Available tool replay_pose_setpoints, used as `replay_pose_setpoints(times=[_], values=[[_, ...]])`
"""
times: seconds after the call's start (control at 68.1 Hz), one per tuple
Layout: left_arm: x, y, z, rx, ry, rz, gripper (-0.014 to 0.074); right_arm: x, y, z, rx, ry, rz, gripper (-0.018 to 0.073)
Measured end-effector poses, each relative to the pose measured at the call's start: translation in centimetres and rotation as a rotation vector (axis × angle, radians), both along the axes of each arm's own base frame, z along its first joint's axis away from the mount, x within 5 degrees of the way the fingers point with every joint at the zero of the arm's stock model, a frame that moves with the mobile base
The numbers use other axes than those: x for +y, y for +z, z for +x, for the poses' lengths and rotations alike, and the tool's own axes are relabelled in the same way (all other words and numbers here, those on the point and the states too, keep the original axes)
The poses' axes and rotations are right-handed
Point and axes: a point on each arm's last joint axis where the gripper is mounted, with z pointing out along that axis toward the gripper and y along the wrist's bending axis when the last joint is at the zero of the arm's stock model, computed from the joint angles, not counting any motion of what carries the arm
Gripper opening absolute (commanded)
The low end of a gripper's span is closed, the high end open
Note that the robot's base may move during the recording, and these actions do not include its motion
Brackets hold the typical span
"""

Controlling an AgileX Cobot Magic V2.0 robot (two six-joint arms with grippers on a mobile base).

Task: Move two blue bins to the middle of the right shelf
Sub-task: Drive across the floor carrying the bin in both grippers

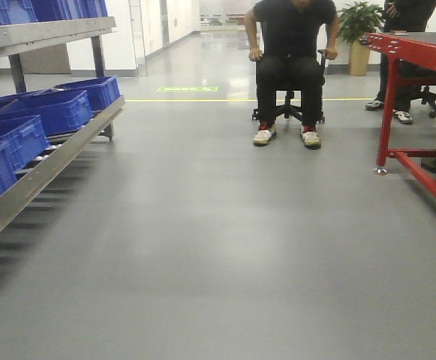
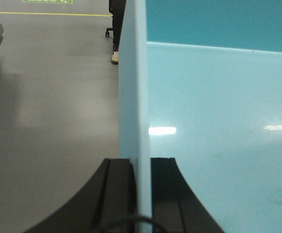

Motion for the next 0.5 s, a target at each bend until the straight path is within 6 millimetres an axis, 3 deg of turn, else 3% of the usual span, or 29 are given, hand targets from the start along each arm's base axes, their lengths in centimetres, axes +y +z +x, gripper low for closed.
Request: replay_pose_setpoints(times=[0.499], values=[[0.0, 0.0, 0.0, 0.0, 0.0, -0.001, -0.0111, 0.01, 0.06, 0.03, -0.007, 0.0, 0.003, -0.0151]])
